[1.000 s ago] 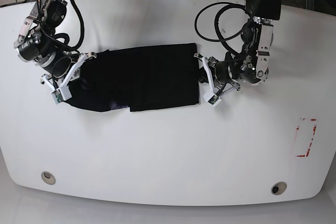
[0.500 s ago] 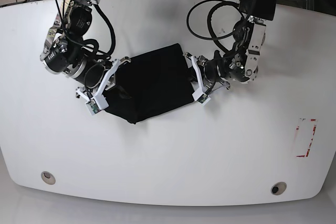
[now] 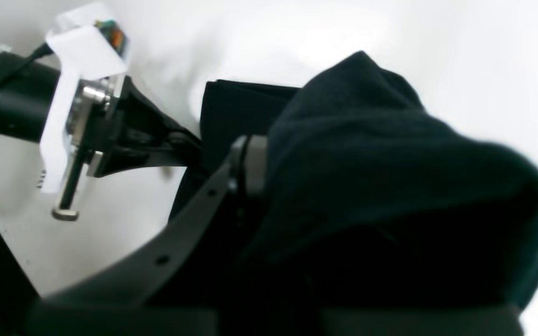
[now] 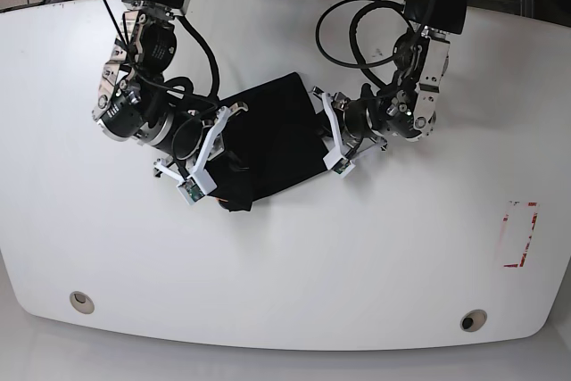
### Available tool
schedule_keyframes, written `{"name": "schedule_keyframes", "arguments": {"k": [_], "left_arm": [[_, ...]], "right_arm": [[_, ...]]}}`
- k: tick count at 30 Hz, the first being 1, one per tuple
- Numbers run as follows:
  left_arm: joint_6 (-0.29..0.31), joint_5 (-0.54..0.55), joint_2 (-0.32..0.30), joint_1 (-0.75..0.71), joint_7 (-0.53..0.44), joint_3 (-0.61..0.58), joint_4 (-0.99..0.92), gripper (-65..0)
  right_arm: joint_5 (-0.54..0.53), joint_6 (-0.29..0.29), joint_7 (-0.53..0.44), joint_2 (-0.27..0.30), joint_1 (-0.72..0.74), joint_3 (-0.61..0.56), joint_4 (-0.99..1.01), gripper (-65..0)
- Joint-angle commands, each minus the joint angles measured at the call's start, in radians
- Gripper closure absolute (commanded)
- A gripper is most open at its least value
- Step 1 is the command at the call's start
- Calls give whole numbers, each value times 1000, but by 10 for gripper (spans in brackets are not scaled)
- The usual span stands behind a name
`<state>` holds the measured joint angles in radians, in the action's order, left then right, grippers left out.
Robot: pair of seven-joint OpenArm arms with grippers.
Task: Layout the t-shirt on the table in an organized manner, then fold the t-shirt properly
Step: 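Fold the strip end held by the right gripper toward the left gripper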
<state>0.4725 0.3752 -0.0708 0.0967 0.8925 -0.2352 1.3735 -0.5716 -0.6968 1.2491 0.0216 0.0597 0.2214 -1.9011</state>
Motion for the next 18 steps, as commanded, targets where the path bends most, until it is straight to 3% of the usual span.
{"name": "schedule_keyframes", "arguments": {"k": [1, 5, 13, 18], "left_arm": [[-1, -31, -4, 2, 44, 0, 4, -11], [-1, -31, -4, 2, 44, 0, 4, -11], [2, -31, -4, 2, 44, 1, 4, -11], [2, -28, -4, 2, 44, 1, 7, -13]], "right_arm": [[-11, -1, -27, -1, 19, 2, -7, -24], [-11, -1, -29, -4, 19, 0, -4, -106], [-8, -1, -76, -47, 22, -4, 1, -384], [-8, -1, -105, -82, 53, -44, 41, -480]]}}
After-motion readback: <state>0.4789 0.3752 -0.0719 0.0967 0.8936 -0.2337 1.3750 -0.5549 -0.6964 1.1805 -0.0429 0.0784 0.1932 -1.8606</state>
